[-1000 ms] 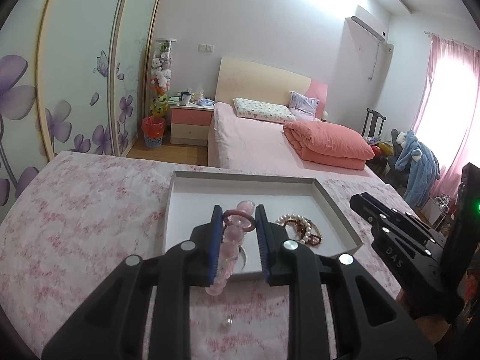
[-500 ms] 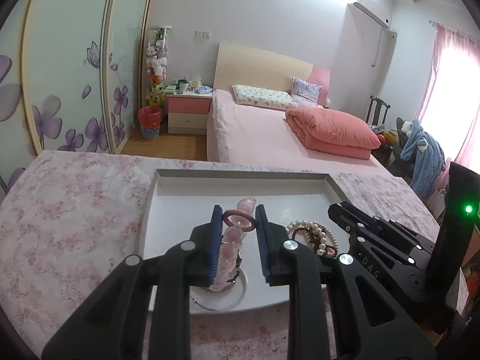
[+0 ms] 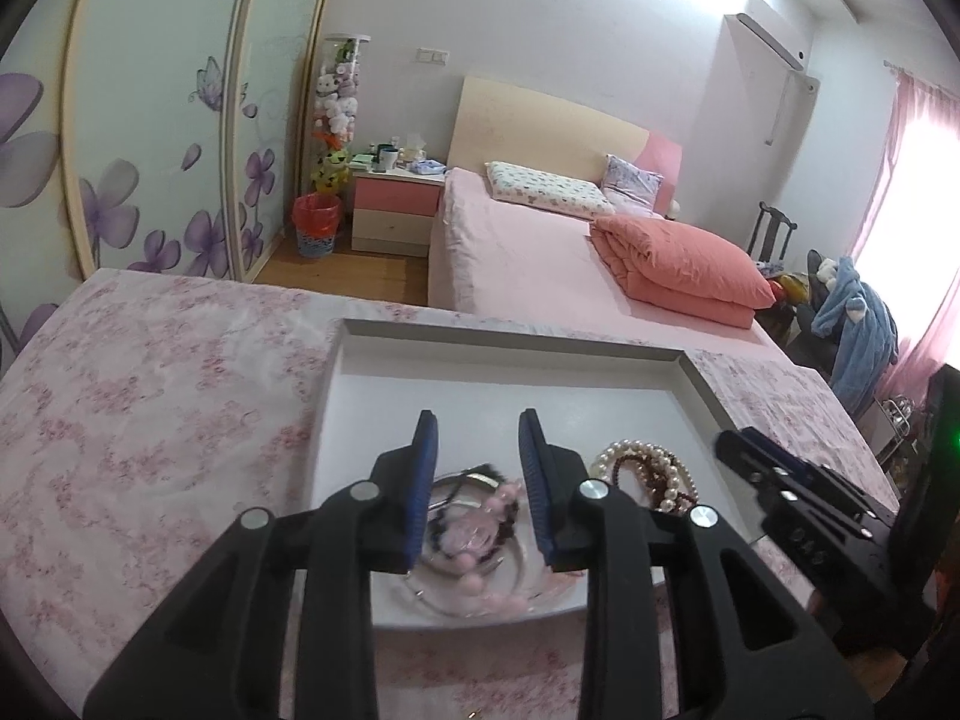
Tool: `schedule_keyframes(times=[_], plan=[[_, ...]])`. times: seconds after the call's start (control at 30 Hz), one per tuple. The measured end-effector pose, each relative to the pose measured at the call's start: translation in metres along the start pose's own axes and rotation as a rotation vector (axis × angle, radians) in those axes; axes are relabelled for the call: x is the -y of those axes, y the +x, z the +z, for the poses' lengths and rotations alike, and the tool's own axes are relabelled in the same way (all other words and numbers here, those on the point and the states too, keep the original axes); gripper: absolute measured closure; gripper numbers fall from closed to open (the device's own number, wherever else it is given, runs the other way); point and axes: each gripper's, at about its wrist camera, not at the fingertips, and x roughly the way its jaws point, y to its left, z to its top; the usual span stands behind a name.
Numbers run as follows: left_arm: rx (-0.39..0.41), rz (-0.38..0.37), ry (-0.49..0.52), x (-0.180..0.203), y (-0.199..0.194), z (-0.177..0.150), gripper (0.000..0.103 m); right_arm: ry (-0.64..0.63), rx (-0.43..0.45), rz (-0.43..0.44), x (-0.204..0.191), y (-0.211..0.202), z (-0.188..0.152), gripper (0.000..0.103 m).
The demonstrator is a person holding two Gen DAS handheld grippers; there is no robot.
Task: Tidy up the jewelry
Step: 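Lower both items into the gray tray and open both tools, then withdraw both tools toward the silver ring and the other pearl earring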
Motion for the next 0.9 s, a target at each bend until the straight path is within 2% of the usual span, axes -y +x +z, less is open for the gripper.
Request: schedule_keyframes(times=[0.3, 0.73, 0.9], plan=[[-0.018, 0.033, -0.024, -0.018, -0.027, -0.018, 0.070, -0.034, -0.027, 0.007, -0.006, -0.025, -0.017, 0.077], [-0.088, 0.100, -0.026, -0.044, -0.051, -0.063, 0.059, -0.057, -0.127, 0.015, -0.017, -0.032, -0.052, 0.077], [-0.129, 0.113, -0.021, -0.052, -0.050, -0.076, 0.055, -0.058, -0.198, 0.045, -0.019, -0.026, -0.061, 0.077]])
